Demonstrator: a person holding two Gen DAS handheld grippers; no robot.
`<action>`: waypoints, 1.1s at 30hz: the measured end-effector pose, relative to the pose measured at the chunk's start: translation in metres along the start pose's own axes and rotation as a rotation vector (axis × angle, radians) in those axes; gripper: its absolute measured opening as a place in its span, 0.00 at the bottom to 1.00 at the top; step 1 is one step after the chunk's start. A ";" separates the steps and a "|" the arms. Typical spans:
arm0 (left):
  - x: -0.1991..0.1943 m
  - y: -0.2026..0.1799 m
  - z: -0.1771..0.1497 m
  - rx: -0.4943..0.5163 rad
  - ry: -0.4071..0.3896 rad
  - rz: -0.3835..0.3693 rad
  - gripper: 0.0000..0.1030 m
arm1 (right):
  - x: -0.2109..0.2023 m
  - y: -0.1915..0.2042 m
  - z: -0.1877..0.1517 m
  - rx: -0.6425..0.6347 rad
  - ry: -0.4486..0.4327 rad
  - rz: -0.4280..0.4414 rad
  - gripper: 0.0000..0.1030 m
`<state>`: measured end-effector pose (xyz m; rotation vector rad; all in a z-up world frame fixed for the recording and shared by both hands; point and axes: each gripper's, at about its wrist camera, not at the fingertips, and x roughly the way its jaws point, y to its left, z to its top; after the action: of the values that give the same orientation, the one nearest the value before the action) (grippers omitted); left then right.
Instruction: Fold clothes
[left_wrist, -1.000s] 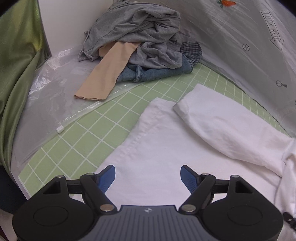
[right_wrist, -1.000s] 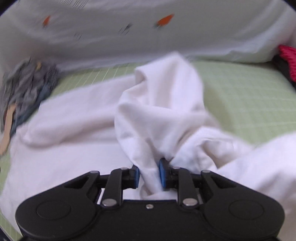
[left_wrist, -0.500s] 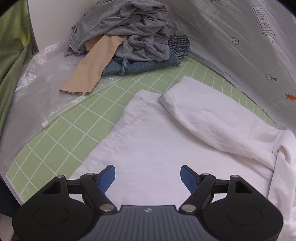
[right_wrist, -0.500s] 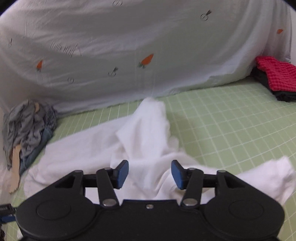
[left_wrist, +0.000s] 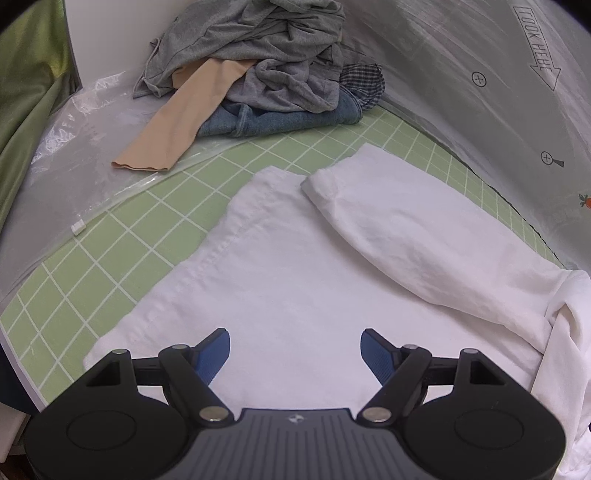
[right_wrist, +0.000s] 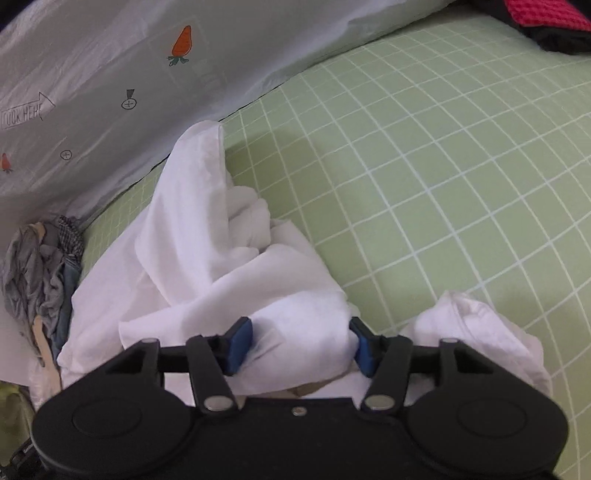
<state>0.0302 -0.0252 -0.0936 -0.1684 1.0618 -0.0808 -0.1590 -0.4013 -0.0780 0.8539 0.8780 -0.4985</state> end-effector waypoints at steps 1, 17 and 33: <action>0.001 -0.003 0.000 0.001 -0.001 0.000 0.76 | -0.004 -0.001 0.000 -0.013 -0.010 0.016 0.36; 0.018 -0.081 0.001 -0.050 -0.028 0.031 0.76 | -0.124 -0.032 0.190 -0.361 -0.665 -0.365 0.34; 0.002 -0.142 -0.006 0.158 -0.051 -0.024 0.76 | -0.095 -0.202 0.119 0.126 -0.444 -0.410 0.66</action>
<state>0.0284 -0.1658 -0.0728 -0.0399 0.9986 -0.1808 -0.2964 -0.6107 -0.0460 0.6373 0.6103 -1.0663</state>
